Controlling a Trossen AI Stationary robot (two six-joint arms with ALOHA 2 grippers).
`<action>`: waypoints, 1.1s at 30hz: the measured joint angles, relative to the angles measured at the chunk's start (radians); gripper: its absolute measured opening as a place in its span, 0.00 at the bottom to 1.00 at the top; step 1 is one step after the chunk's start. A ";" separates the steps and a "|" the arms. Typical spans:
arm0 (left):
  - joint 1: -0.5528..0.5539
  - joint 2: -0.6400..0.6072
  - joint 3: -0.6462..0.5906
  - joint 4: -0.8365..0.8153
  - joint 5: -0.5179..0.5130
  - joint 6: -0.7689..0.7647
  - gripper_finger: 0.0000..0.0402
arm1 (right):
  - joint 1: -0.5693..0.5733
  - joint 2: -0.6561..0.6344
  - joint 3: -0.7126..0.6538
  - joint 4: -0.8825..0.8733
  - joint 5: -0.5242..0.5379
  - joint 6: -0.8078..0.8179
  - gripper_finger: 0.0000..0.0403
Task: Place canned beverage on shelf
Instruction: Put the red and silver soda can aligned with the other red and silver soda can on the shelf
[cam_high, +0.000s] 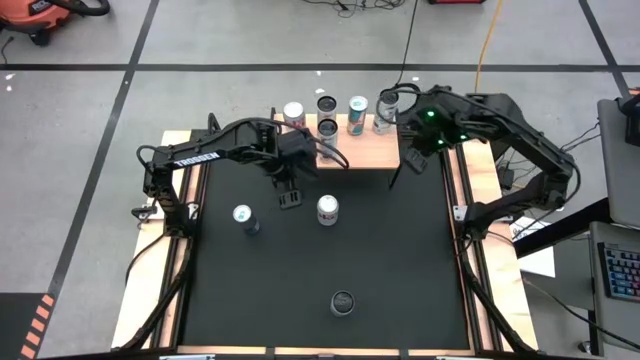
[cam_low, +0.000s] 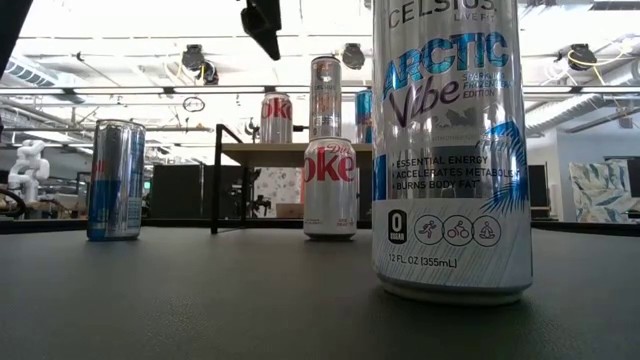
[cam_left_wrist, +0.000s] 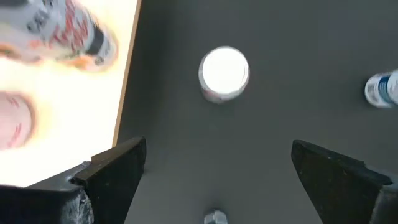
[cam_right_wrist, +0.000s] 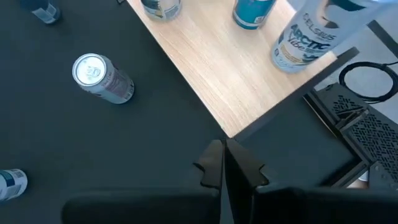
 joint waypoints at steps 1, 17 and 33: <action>0.000 0.000 0.000 0.016 0.000 -0.001 0.99 | 0.000 -0.009 0.000 -0.002 0.000 0.000 0.00; -0.005 0.010 0.001 0.179 0.000 -0.133 0.99 | 0.000 -0.054 0.000 -0.004 0.003 -0.030 0.00; -0.046 0.171 0.000 0.150 0.015 -0.046 0.99 | 0.000 -0.054 0.000 -0.005 0.000 -0.030 0.00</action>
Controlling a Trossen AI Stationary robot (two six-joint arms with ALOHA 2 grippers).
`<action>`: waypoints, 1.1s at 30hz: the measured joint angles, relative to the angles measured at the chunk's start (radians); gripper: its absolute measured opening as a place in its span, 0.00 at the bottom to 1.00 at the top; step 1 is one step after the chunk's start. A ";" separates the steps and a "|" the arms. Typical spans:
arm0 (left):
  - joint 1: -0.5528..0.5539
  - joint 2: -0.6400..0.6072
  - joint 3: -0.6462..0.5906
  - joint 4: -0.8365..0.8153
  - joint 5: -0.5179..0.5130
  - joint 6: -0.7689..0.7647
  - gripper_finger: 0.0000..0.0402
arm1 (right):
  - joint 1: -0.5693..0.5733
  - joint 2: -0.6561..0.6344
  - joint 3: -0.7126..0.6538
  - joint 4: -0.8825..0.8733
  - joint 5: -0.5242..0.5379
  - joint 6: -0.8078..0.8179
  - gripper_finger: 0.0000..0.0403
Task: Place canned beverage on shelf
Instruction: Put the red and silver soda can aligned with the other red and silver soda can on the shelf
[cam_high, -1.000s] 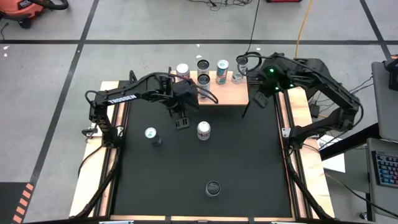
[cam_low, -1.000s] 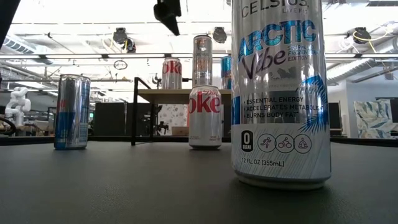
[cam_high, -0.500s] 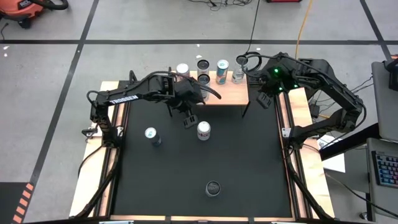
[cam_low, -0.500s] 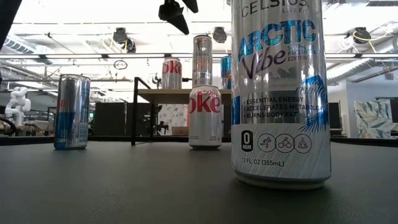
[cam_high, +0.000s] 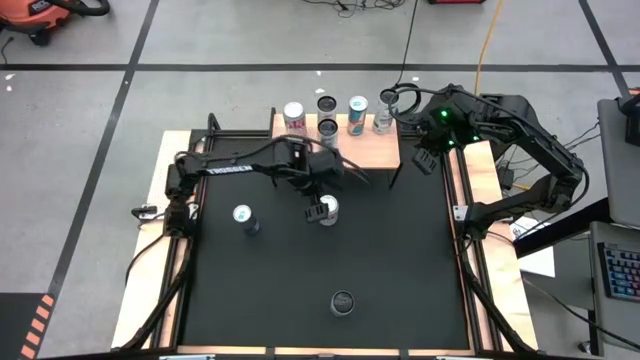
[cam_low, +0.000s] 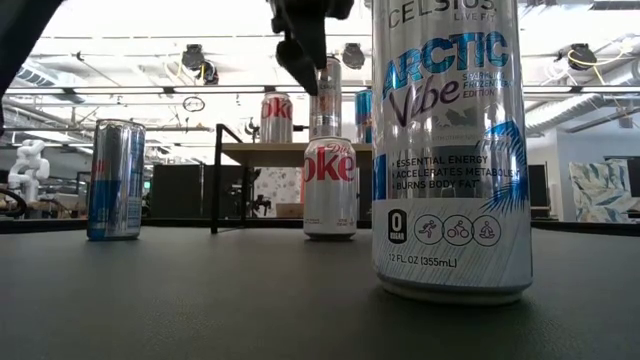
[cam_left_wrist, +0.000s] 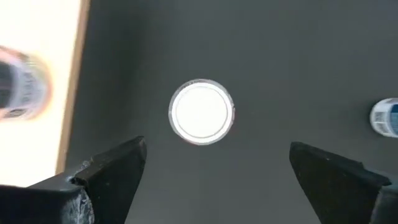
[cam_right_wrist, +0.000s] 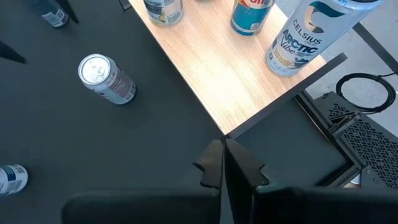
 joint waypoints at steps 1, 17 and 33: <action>0.000 0.013 0.000 0.000 0.000 0.001 0.99 | 0.000 0.000 0.000 0.000 0.000 0.000 0.00; -0.008 0.160 0.000 0.021 -0.004 0.001 0.99 | 0.004 0.000 0.000 0.000 0.000 -0.004 0.00; -0.006 0.207 0.000 0.095 -0.016 -0.005 0.99 | 0.060 0.000 0.000 -0.007 -0.001 -0.019 0.00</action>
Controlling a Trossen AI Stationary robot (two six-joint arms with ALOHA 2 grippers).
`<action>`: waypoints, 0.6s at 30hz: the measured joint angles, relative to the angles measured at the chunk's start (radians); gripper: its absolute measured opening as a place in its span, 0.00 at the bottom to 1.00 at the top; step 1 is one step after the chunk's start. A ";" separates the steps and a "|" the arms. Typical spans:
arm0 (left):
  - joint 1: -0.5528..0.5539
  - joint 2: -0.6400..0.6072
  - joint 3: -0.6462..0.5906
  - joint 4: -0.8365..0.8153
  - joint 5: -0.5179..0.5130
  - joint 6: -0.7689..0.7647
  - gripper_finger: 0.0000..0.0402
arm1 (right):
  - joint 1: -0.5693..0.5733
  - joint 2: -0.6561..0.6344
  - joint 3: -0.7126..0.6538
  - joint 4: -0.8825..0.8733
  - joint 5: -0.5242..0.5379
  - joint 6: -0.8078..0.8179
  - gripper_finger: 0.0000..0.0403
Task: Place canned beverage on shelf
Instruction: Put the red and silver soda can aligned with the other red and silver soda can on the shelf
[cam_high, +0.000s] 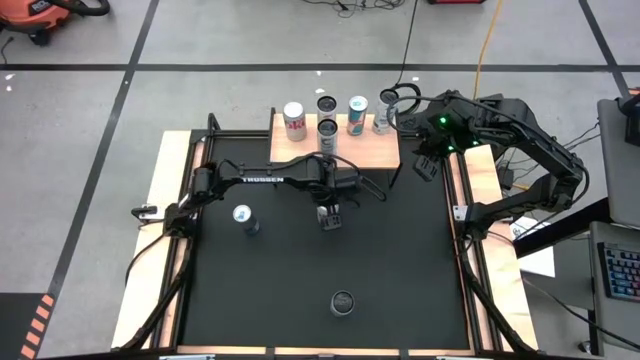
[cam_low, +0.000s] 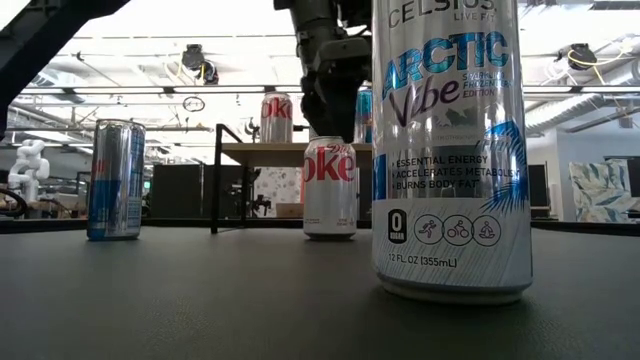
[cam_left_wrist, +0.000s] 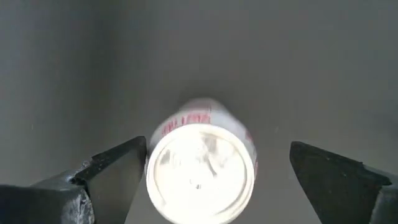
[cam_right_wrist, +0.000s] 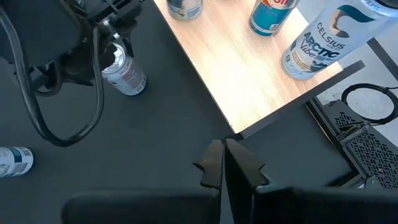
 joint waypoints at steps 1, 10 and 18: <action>0.000 0.002 0.000 0.005 0.000 0.000 0.99 | 0.000 0.000 0.000 0.001 0.000 -0.004 0.00; 0.000 0.028 0.000 -0.009 -0.019 -0.003 0.97 | 0.000 0.000 0.000 0.001 0.002 -0.014 0.00; 0.001 0.038 0.000 -0.032 -0.038 -0.002 0.75 | 0.000 0.000 0.000 0.001 0.003 -0.014 0.00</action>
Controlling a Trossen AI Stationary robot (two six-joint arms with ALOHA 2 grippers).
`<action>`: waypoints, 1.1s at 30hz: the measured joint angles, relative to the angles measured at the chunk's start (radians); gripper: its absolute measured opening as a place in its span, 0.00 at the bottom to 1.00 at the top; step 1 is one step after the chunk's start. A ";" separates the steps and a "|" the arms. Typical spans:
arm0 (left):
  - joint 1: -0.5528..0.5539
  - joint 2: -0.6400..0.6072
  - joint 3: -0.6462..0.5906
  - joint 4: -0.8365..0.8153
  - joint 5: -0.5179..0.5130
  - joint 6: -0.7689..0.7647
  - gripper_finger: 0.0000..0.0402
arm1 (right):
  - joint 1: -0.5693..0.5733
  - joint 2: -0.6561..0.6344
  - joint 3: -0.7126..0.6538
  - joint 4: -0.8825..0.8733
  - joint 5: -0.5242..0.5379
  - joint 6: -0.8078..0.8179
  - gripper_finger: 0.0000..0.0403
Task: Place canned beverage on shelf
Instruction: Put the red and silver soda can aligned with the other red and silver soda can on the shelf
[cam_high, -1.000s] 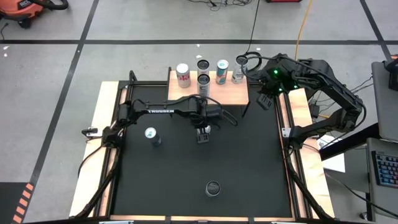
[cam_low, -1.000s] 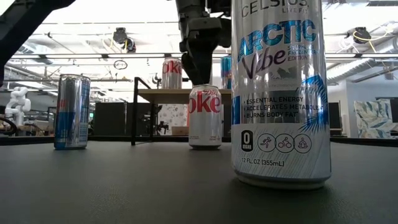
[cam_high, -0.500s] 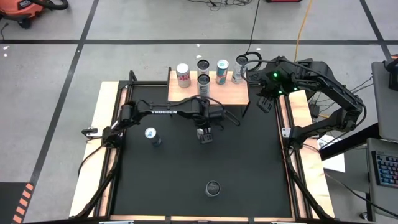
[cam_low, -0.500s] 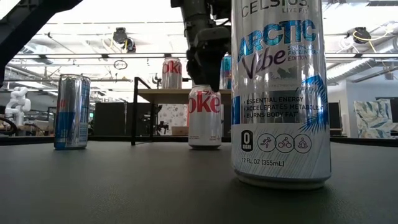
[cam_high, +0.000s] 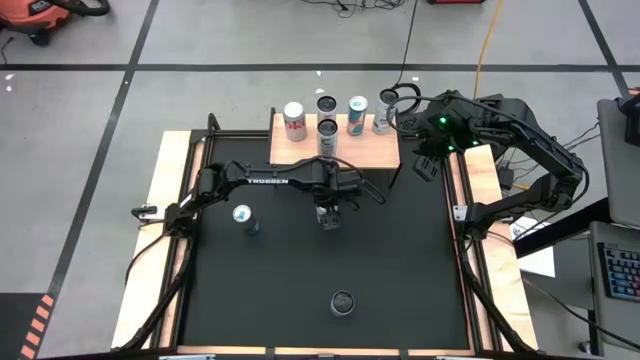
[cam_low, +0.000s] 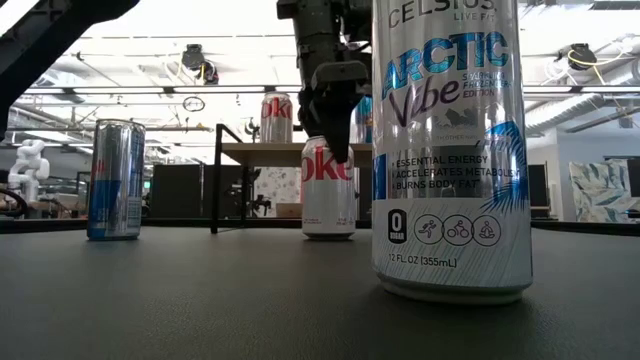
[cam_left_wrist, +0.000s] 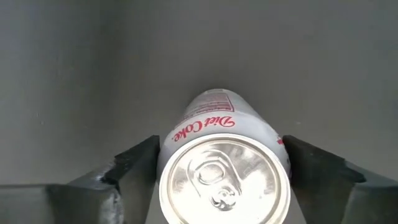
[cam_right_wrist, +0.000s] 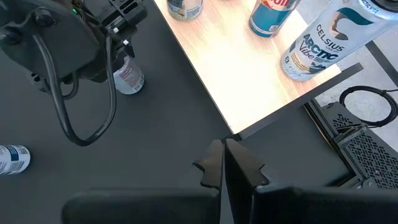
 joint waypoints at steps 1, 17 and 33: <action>-0.001 0.000 0.000 -0.002 0.000 0.001 0.72 | 0.000 0.000 0.000 0.000 0.000 0.000 0.00; -0.001 0.000 0.019 -0.127 0.018 0.009 0.69 | 0.000 0.000 0.000 0.000 0.001 -0.001 0.00; 0.014 -0.019 0.023 -0.199 0.015 0.028 0.69 | 0.000 0.000 0.000 0.008 0.001 -0.011 0.00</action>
